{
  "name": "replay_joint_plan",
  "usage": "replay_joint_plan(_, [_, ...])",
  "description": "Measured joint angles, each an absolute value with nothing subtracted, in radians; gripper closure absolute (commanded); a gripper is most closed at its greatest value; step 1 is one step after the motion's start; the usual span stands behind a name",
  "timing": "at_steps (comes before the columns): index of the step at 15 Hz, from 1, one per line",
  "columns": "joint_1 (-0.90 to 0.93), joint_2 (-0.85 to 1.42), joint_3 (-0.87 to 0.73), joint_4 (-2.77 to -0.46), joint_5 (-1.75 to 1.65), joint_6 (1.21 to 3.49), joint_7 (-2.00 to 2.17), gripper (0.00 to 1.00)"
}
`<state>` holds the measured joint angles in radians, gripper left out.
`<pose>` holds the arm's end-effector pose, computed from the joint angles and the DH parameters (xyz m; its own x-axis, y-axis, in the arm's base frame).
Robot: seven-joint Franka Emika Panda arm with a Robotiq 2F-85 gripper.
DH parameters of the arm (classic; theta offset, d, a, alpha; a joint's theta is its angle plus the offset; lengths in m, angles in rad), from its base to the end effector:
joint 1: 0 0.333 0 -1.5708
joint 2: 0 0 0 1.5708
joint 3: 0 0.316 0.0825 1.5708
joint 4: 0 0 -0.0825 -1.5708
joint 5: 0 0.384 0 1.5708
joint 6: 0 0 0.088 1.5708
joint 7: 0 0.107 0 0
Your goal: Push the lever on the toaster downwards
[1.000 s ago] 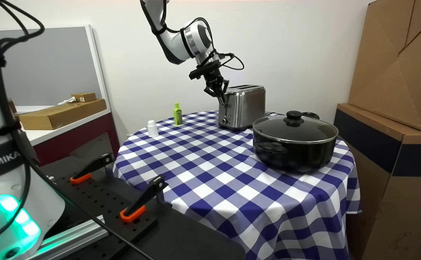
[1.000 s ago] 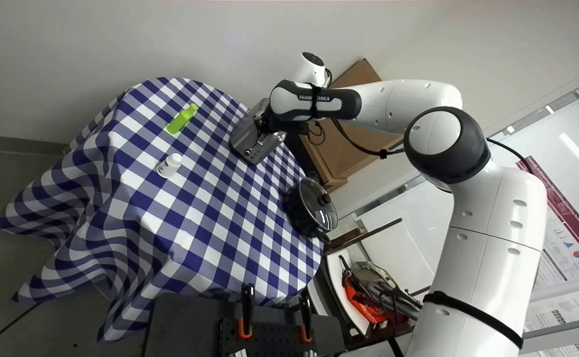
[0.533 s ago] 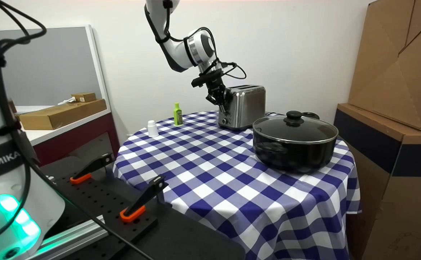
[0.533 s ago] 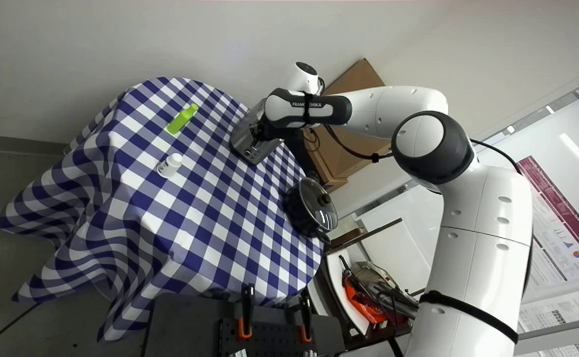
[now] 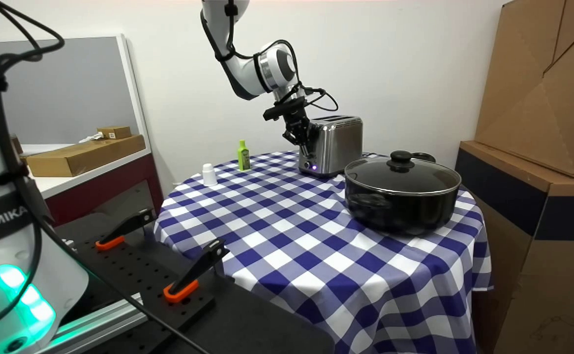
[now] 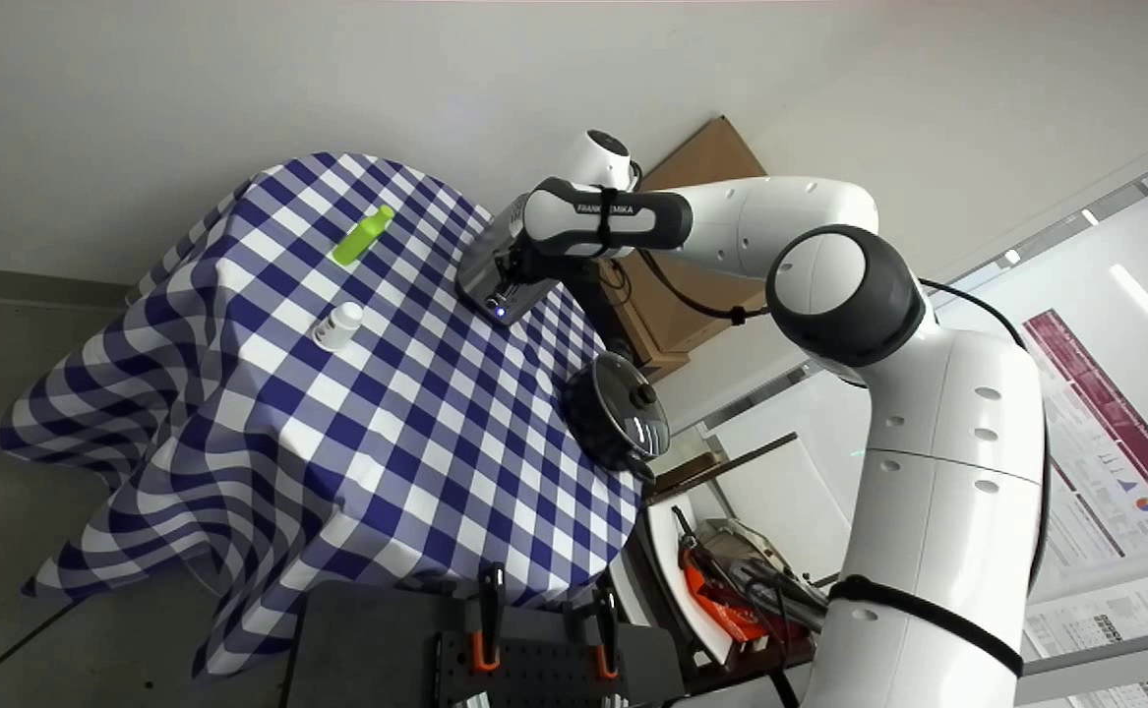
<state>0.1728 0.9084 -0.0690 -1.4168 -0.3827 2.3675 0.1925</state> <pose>0.7251 0.0810 0.1582 0.9749 0.2161 0.0530 0.1887 -0.9291 0.3182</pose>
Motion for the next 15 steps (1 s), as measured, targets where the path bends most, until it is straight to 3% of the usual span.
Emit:
replay_joint_plan(7, [0.060,0.836,0.041,-1.482,-0.148,2.337,0.017,1.00])
replay_joint_plan(15, [0.023,0.463,0.075,-1.850,0.038,2.144,0.125,1.00])
